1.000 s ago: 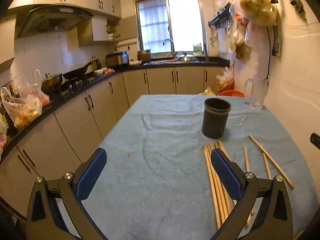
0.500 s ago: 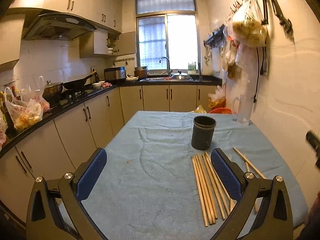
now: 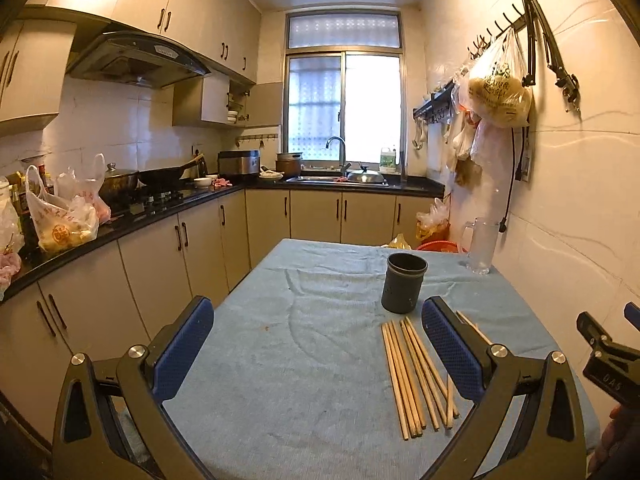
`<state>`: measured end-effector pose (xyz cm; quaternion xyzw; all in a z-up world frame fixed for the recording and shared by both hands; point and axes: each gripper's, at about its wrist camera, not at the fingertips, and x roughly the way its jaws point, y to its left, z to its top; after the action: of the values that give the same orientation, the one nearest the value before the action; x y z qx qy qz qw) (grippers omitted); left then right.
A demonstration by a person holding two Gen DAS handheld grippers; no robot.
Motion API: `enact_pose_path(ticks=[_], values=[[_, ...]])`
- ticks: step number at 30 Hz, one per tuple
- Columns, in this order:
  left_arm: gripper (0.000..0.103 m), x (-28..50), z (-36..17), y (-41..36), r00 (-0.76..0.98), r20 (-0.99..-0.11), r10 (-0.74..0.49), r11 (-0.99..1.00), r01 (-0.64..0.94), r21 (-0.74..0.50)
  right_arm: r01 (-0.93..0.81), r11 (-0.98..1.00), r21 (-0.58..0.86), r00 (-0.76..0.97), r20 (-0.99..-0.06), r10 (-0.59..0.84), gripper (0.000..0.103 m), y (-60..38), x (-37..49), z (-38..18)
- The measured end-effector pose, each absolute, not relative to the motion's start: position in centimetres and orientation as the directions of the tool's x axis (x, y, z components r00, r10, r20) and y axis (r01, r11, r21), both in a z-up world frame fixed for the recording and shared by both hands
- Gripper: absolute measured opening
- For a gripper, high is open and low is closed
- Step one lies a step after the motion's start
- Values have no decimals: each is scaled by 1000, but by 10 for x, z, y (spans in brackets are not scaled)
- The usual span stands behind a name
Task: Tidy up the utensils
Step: 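Move both tools over the loose wooden chopsticks beside the black holder, then close the left tool on one chopstick while the right tool grasps another chopstick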
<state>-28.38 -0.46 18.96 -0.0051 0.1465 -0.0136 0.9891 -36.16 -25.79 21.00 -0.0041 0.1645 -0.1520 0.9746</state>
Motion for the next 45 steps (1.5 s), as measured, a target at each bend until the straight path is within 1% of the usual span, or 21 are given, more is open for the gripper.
enact_pose_path(ticks=[6, 11, 13, 18, 22, 24, 26, 29, 30, 31, 32, 33, 34, 35, 37, 38, 40, 41, 42, 44, 45], values=[[103, -295, 197, 2, 964, -266, -16, 1000, 14, -11, 296, 952, -80, 898, -317, -306, 103, -253, -370, 210], [103, -289, 195, 8, 956, -294, -17, 999, 6, -37, 290, 953, -82, 900, -314, -301, 103, -255, -373, 211], [103, -280, 191, 8, 947, -322, -13, 999, -1, -41, 262, 963, -68, 902, -337, -269, 103, -256, -368, 209], [103, -252, 179, 6, 918, -396, -12, 1000, 2, -25, 155, 988, 19, 880, -457, -129, 103, -271, -341, 195], [103, -218, 164, -5, 879, -476, -26, 999, 36, 13, 99, 992, 80, 832, -553, -39, 103, -285, -310, 180], [103, -198, 156, -12, 848, -527, -55, 997, 74, 15, 91, 991, 103, 796, -605, -10, 101, -295, -290, 171], [103, -179, 146, -17, 805, -586, -89, 994, 109, -2, 88, 991, 102, 761, -649, -1, 94, -304, -271, 163], [103, -145, 129, -26, 736, -662, -142, 988, 142, -54, 74, 993, 90, 714, -700, 11, 88, -317, -242, 154], [101, -132, 121, -31, 709, -686, -161, 986, 153, -74, 68, 993, 91, 697, -717, 18, 86, -322, -231, 150], [92, -121, 115, -35, 688, -704, -176, 983, 161, -89, 65, 993, 94, 684, -729, 24, 81, -325, -223, 147], [86, -108, 106, -40, 658, -729, -191, 980, 171, -102, 58, 993, 100, 666, -745, 36, 76, -329, -212, 143], [75, -97, 98, -46, 630, -751, -198, 978, 178, -108, 49, 993, 107, 647, -761, 50, 74, -333, -200, 138], [69, -85, 90, -51, 601, -772, -206, 976, 186, -115, 42, 993, 114, 634, -771, 61, 69, -335, -193, 135], [66, -73, 81, -55, 571, -793, -212, 974, 193, -121, 30, 992, 125, 618, -782, 80, 67, -337, -180, 130], [57, -53, 65, -64, 523, -821, -230, 969, 205, -140, 22, 992, 128, 608, -789, 88, 67, -338, -163, 125], [55, -45, 58, -68, 508, -828, -238, 966, 210, -149, 13, 992, 127, 603, -792, 94, 66, -338, -153, 123], [47, -31, 46, -75, 479, -843, -243, 964, 219, -153, -5, 991, 130, 590, -800, 108, 64, -335, -137, 118], [44, -25, 41, -78, 469, -850, -240, 964, 222, -149, -13, 991, 134, 580, -806, 116, 63, -334, -127, 115], [40, -20, 36, -82, 456, -857, -239, 963, 225, -148, -16, 991, 135, 574, -810, 119, 63, -331, -121, 114], [36, -12, 26, -87, 437, -866, -244, 960, 235, -152, -24, 990, 137, 561, -818, 127, 63, -327, -107, 109], [31, -10, 22, -90, 428, -872, -238, 960, 241, -143, -29, 990, 136, 554, -822, 129, 63, -324, -99, 105]])
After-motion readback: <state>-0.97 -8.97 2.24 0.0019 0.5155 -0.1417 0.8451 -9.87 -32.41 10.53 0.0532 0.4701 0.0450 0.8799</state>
